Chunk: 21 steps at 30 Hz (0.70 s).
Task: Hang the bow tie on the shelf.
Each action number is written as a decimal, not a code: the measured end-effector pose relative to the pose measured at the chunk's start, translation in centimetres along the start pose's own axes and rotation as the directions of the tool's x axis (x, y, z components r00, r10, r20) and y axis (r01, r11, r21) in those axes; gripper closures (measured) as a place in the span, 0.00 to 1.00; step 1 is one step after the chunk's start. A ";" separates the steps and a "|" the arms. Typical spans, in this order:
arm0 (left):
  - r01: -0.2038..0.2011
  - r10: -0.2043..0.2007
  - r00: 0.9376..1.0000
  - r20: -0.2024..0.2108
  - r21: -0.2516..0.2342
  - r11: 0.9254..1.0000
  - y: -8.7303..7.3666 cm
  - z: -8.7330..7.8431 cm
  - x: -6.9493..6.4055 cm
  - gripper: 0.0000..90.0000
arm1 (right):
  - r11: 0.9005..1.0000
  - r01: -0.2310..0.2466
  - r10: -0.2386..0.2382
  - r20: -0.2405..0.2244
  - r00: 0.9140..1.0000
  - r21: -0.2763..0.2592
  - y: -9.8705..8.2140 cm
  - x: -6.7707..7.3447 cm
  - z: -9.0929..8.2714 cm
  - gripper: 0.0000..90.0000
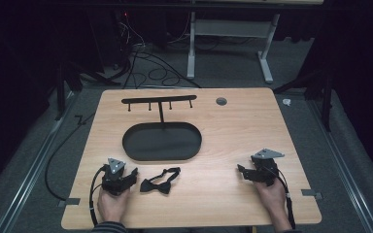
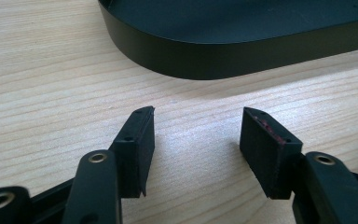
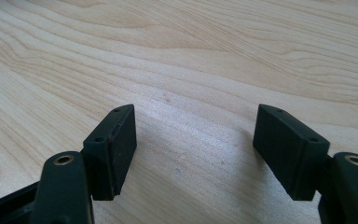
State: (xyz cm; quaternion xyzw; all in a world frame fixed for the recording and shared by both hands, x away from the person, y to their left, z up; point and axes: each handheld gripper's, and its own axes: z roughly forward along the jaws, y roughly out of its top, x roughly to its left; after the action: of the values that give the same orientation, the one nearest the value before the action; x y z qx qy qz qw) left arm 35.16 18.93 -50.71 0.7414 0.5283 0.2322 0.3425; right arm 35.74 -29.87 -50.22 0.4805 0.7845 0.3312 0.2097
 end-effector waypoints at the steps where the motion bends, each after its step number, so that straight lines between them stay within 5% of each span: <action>1: 0.000 0.000 1.000 0.000 0.000 1.000 0.0 0.0 0.0 0.50 | 1.000 0.000 0.000 0.000 1.000 0.000 0.0 0.0 0.0 0.35; 21: -0.014 0.014 0.999 0.029 0.007 1.000 0.4 -0.6 -0.2 0.51 | 1.000 0.000 0.000 -0.001 1.000 0.000 0.0 0.0 0.0 0.35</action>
State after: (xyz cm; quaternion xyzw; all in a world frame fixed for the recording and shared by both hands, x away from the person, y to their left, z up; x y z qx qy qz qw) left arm 34.88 18.79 -49.98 0.7497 0.5188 0.2218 0.3460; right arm 35.74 -29.87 -50.22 0.4805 0.7845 0.3314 0.2094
